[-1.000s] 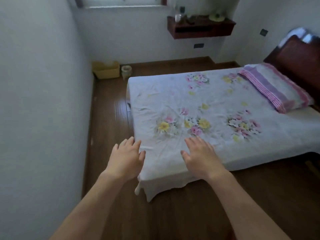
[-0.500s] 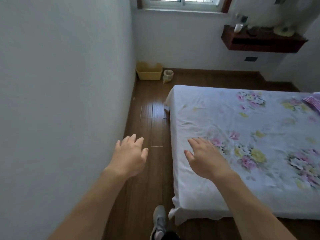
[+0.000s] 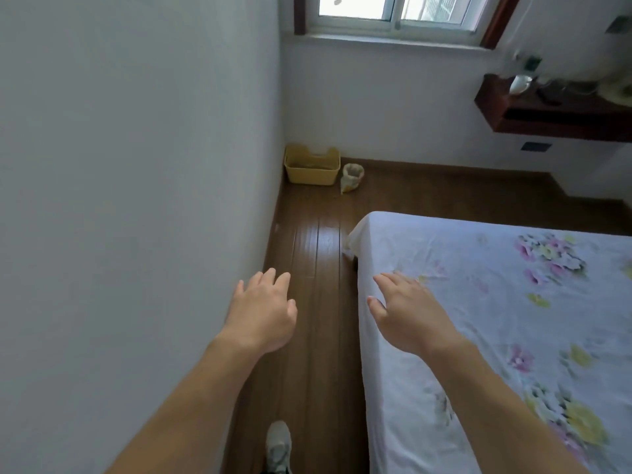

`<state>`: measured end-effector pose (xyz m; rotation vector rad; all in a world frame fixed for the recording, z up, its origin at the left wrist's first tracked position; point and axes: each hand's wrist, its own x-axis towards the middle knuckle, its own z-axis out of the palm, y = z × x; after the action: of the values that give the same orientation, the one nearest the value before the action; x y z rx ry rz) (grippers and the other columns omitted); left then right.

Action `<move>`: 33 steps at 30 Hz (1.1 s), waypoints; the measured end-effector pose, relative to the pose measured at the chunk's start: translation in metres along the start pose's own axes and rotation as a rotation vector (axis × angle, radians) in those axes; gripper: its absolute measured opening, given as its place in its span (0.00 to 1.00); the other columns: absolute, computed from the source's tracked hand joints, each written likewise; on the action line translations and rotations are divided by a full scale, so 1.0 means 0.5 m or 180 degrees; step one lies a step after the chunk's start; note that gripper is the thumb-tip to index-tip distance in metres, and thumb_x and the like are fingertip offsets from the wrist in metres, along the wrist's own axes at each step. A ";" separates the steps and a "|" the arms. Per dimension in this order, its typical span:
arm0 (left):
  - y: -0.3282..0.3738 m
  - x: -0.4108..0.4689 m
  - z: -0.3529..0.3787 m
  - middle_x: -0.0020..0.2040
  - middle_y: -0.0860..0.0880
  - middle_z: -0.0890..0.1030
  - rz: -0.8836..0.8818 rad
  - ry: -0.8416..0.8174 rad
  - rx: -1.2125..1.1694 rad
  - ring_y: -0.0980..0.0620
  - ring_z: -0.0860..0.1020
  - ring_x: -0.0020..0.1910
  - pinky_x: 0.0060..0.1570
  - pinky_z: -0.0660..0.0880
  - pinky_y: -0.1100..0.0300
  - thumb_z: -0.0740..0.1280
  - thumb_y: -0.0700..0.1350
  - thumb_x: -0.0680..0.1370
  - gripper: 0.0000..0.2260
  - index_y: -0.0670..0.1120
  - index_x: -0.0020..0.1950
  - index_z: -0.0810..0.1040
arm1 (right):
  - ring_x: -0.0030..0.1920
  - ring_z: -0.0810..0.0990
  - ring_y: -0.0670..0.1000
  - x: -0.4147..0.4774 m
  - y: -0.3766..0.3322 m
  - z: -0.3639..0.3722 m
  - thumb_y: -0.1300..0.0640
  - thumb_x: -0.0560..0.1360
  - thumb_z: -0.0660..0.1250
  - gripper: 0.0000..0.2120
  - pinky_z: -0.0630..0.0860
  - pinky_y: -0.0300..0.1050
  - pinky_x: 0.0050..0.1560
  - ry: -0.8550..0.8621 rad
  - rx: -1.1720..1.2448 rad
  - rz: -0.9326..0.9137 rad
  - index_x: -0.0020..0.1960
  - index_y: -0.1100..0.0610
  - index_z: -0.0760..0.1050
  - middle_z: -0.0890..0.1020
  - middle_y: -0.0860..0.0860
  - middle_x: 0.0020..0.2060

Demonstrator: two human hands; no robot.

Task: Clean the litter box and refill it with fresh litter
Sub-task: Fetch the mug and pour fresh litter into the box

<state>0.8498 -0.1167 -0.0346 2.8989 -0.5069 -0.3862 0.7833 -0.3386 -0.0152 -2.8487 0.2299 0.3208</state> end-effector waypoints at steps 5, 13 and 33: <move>-0.033 0.255 -0.036 0.71 0.48 0.69 0.0096 -0.0037 0.0024 0.46 0.65 0.71 0.73 0.59 0.45 0.55 0.51 0.80 0.20 0.47 0.72 0.65 | 0.74 0.64 0.51 0.222 0.003 -0.049 0.48 0.83 0.53 0.22 0.56 0.50 0.76 0.0176 0.0039 0.0143 0.75 0.53 0.64 0.69 0.49 0.73; 0.003 0.622 -0.119 0.72 0.47 0.68 0.0389 -0.0176 0.0064 0.46 0.64 0.72 0.73 0.59 0.45 0.55 0.51 0.81 0.20 0.47 0.72 0.65 | 0.72 0.66 0.52 0.524 0.069 -0.146 0.48 0.83 0.54 0.22 0.58 0.52 0.74 0.0289 0.0086 0.0544 0.74 0.55 0.65 0.72 0.50 0.70; 0.176 1.602 -0.333 0.78 0.48 0.62 0.0748 0.0098 0.0154 0.47 0.58 0.77 0.76 0.55 0.47 0.56 0.56 0.82 0.25 0.49 0.78 0.60 | 0.78 0.59 0.51 1.434 0.378 -0.446 0.45 0.83 0.53 0.25 0.52 0.54 0.78 0.0352 0.0100 0.0699 0.78 0.53 0.61 0.65 0.50 0.77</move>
<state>1.5973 -0.4610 -0.0361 2.8410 -0.8515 -0.2976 1.4825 -0.6711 -0.0219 -2.8166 0.5668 0.2001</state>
